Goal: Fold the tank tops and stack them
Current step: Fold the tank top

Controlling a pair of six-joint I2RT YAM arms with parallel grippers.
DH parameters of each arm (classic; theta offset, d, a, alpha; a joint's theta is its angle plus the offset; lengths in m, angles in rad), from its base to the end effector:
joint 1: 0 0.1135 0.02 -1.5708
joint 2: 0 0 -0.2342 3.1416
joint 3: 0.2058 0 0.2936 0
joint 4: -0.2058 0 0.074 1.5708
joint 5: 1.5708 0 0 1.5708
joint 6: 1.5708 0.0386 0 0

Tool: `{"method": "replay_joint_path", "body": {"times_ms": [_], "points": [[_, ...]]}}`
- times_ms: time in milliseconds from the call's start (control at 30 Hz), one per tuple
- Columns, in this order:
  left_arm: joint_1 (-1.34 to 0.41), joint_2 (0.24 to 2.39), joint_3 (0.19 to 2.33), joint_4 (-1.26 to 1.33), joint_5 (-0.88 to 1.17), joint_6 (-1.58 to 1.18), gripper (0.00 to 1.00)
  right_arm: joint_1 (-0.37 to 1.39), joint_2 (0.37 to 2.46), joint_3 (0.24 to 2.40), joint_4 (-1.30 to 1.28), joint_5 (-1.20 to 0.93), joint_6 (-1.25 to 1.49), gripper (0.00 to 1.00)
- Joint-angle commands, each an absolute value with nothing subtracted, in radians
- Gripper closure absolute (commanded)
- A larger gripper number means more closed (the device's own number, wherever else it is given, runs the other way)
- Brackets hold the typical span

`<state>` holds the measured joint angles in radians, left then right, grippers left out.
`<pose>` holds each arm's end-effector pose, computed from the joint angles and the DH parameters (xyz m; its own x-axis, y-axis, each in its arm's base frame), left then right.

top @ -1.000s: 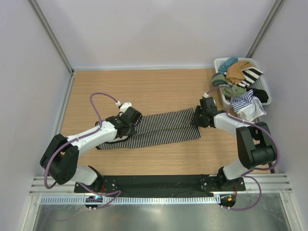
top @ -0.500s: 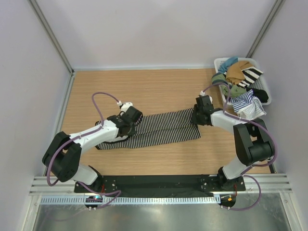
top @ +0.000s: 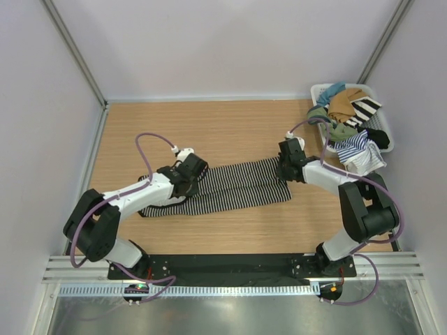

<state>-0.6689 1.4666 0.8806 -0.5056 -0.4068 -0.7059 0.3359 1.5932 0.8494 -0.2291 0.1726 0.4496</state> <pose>0.2595 -0.1857 0.1404 -0.8064 -0.1220 -0.5787 -0.1271 0.9914 -0.0319 0.3236 0.1060 0.1046 -0.8042 0.1727 -0.5687 0.1289 0.9848 0.1168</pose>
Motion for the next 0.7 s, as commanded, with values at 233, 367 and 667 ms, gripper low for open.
{"method": "replay_joint_path", "body": {"times_ms": [233,367,667], "points": [[-0.664,1.528,0.940,-0.466,-0.373,-0.719,0.73,0.347,1.447,0.778,-0.253,0.189,0.486,0.95],[-0.664,1.537,0.936,-0.460,-0.373,-0.723,0.73,0.347,1.442,0.744,-0.245,0.176,0.511,0.95],[-0.664,1.522,0.936,-0.483,-0.396,-0.715,0.73,0.345,1.402,0.657,-0.219,0.199,0.546,0.83]]}}
